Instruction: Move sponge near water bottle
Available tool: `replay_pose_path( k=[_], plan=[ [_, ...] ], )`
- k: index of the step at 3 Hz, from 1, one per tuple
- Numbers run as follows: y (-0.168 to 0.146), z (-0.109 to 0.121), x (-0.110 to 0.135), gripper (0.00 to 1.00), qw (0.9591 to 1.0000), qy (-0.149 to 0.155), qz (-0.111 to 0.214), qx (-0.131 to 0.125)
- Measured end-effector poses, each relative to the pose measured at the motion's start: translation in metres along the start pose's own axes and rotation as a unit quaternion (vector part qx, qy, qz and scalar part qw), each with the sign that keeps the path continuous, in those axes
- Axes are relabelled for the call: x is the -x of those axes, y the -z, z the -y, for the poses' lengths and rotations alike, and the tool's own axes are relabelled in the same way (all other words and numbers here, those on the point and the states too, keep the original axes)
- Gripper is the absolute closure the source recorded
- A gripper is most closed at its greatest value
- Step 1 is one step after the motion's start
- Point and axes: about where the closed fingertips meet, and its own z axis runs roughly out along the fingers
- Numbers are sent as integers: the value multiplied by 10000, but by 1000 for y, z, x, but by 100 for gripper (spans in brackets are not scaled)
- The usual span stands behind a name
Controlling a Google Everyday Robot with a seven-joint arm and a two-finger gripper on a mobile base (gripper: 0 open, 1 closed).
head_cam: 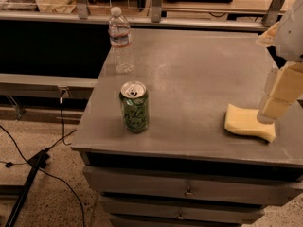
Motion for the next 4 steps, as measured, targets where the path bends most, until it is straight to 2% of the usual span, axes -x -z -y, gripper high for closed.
replay_pose_path(
  k=[1,4],
  plan=[
    [-6,0,-2,0,10000,-16,7,26],
    [-119,-2,-51,0,9978,-337,-89,571]
  ],
)
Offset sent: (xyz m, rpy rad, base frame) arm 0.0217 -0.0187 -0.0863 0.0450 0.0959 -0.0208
